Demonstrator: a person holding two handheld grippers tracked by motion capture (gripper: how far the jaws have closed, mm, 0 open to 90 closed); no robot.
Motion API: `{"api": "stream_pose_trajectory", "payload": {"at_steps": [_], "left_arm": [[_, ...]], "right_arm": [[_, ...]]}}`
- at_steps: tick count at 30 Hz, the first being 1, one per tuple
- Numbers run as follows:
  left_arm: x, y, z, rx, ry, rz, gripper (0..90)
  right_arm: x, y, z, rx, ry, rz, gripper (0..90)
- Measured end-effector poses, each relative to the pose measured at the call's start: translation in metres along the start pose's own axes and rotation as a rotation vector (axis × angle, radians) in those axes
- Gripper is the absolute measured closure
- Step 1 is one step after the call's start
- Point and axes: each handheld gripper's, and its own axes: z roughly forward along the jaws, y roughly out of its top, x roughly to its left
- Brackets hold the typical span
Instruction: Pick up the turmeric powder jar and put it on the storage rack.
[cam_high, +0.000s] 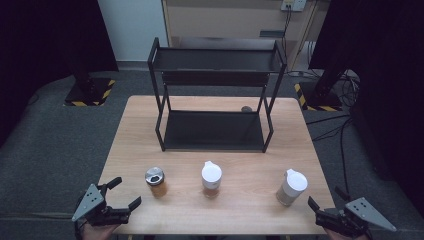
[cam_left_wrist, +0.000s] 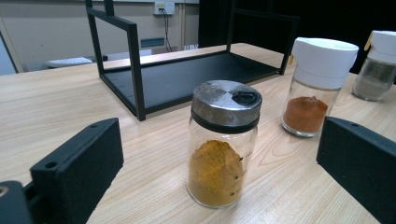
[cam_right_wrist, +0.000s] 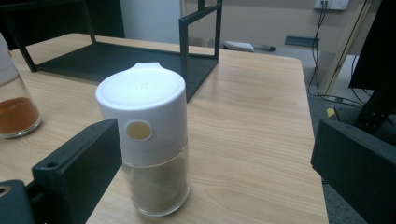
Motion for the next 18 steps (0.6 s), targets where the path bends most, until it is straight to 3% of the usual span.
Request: {"api": "stream_pose_trajectory", "payload": {"at_steps": [18], "left_arm": [[0.0018, 0.0018, 0.0061, 0.02, -0.02, -0.004, 0.1]], "right_arm": [[-0.0036, -0.0013, 0.0025, 0.005, 0.03, 0.002, 2.6]]}}
